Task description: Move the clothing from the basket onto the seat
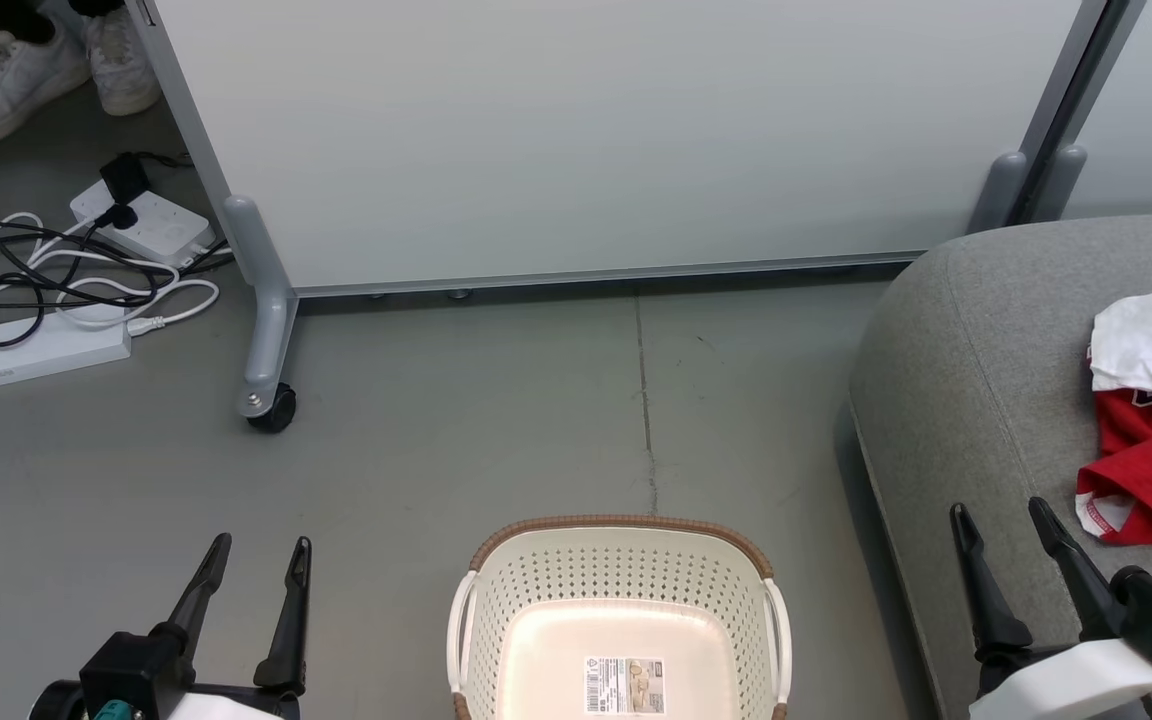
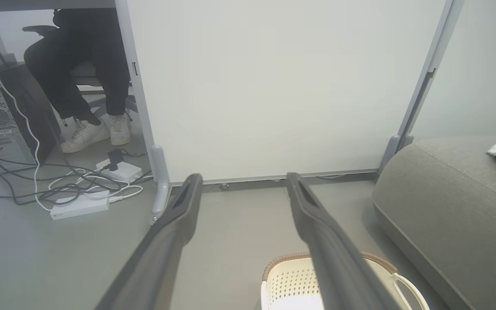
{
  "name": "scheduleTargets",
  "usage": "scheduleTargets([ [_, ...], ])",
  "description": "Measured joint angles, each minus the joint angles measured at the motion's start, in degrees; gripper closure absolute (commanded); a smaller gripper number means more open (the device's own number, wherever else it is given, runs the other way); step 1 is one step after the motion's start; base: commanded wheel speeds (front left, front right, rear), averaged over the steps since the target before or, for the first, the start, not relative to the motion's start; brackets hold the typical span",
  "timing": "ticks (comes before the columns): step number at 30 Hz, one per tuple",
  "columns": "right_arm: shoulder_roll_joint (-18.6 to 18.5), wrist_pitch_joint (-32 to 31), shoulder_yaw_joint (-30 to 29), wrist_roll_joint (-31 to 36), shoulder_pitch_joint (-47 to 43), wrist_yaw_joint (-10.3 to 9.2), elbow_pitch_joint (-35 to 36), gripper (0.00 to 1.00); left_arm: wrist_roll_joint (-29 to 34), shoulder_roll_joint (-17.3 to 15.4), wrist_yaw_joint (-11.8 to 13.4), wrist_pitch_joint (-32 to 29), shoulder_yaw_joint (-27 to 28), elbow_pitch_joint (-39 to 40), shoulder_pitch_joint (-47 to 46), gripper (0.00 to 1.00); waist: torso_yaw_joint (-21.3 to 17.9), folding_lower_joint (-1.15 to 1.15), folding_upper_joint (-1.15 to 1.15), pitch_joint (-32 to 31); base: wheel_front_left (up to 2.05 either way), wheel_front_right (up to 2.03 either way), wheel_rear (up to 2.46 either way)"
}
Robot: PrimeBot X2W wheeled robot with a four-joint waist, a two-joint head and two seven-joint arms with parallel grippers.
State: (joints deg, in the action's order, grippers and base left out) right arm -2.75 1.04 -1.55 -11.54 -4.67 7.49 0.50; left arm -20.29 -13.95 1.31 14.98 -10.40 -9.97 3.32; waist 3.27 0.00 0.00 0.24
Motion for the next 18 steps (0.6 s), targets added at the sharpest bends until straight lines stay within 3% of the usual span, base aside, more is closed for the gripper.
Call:
scheduleTargets([
  [18,0.0,-0.51,0.14,0.09,0.0,0.0,0.19,0.0,1.35,0.85,-1.08,0.01,1.03,-0.92,-0.22,0.0,0.13,0.0,0.0,0.34,0.0,0.0,0.0],
])
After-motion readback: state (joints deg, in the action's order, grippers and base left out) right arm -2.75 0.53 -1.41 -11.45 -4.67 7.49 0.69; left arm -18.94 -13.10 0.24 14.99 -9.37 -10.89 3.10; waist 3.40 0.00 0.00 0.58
